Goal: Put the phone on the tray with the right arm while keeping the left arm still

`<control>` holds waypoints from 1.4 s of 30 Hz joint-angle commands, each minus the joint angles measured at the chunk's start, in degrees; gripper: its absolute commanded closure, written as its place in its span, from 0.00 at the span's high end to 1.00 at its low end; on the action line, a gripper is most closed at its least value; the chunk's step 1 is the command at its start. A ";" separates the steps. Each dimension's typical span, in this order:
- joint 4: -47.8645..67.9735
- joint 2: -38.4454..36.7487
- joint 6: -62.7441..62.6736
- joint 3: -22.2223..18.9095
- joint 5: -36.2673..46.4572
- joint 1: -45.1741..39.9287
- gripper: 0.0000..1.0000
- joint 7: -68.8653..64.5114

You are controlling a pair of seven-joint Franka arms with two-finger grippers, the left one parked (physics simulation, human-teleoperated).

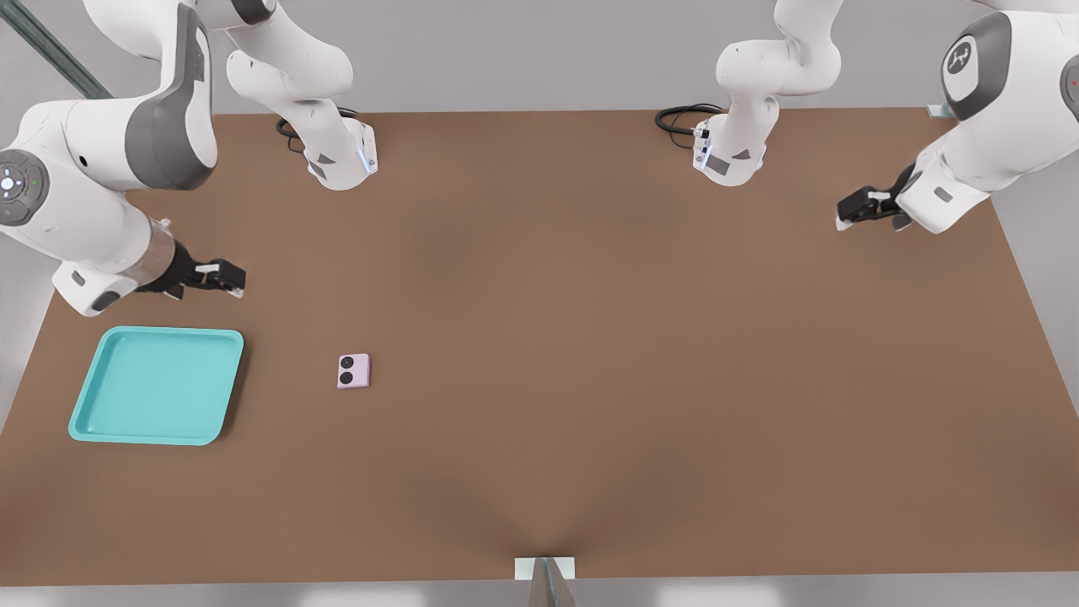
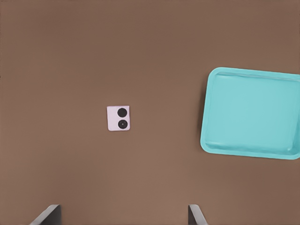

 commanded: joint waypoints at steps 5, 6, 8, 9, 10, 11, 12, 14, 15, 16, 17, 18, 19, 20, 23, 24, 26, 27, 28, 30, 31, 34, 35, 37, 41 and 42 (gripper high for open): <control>-0.59 3.70 8.38 0.83 -0.35 1.73 1.00 1.73; -0.68 6.87 12.16 1.27 -0.26 3.04 1.00 1.73; -1.55 12.06 19.02 1.36 -0.26 5.24 1.00 3.31; -4.63 13.64 24.55 1.36 -0.44 6.47 1.00 4.01; -6.56 14.96 28.60 1.36 -0.44 6.65 1.00 4.98; -7.53 18.04 32.12 1.44 -0.35 6.83 1.00 8.31; -10.16 18.04 33.79 1.89 -0.35 7.97 1.00 11.65; -17.20 17.69 40.38 1.89 -0.17 7.44 1.00 12.10; -20.79 17.78 45.11 1.89 0.00 7.35 1.00 12.54; -23.52 18.13 48.72 1.89 0.09 7.27 1.00 13.50; -24.41 19.79 51.19 1.89 0.09 7.18 1.00 13.77; -24.41 21.02 52.42 1.89 0.09 7.09 1.00 13.85; -24.50 22.08 53.56 1.88 0.18 6.30 1.00 13.86; -25.72 22.17 54.96 1.97 0.27 5.95 1.00 13.86; -29.41 22.08 60.33 2.76 0.27 3.84 1.00 13.77; -29.95 22.17 61.30 3.20 0.27 3.66 1.00 13.77; -32.05 22.35 64.02 3.47 0.27 2.52 1.00 13.77; -32.49 22.35 64.29 3.47 0.27 2.52 1.00 13.77; -32.76 22.35 64.29 3.47 0.27 2.43 1.00 13.68; -33.37 22.44 64.55 3.47 0.27 2.43 1.00 13.59; -33.37 22.70 64.55 3.47 0.18 2.43 1.00 13.33; -34.78 22.70 64.73 3.47 -0.43 2.52 1.00 12.89; -35.48 22.61 65.43 3.47 -0.44 2.61 1.00 12.80; -35.92 22.61 65.43 3.47 -0.52 2.61 1.00 12.19; -36.19 22.87 65.43 3.47 -2.10 2.52 1.00 11.83; -36.19 23.14 65.78 3.47 -2.45 2.52 1.00 11.83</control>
